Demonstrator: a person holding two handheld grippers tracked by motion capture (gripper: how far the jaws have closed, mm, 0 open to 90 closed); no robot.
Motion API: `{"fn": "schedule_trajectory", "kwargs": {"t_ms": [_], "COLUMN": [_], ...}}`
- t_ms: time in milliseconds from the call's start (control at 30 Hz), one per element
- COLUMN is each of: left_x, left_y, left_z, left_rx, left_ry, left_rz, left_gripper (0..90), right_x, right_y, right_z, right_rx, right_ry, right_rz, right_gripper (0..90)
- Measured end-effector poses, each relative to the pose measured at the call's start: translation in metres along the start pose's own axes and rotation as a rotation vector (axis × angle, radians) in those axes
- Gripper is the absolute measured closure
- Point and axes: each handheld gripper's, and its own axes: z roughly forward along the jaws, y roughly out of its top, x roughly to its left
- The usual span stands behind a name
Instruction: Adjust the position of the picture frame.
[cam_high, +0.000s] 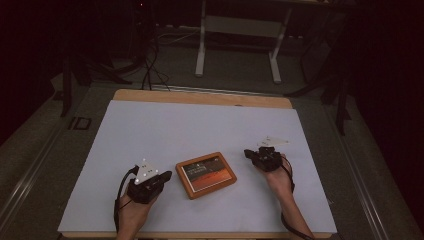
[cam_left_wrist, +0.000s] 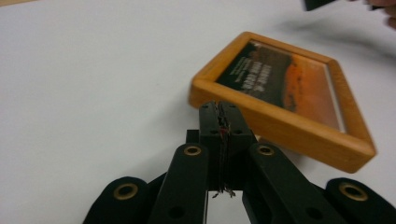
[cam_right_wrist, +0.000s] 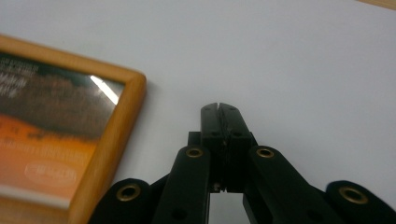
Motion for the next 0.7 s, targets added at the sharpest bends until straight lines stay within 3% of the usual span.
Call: {"fn": "schedule_trajectory", "kwargs": {"t_ms": [267,400,700], "left_x": [-0.019,-0.031,-0.052], "left_y": [0.004,0.004,0.003], "left_z": [0.003,0.005,0.008], "left_rx": [-0.022,-0.029,-0.030], "left_ry": [-0.075,-0.128,-0.207], "left_rz": [0.041,0.071,0.140], "left_gripper": [89.3,89.4,89.4], "right_x": [0.006,0.012,0.027], "right_y": [0.015,0.022,0.035], "right_z": [0.028,0.040,0.065], "right_rx": [0.019,0.024,0.044], "right_ry": [0.041,0.058,0.107], "right_rz": [-0.014,-0.022,-0.026], "right_gripper": [89.9,89.9,90.0]}}
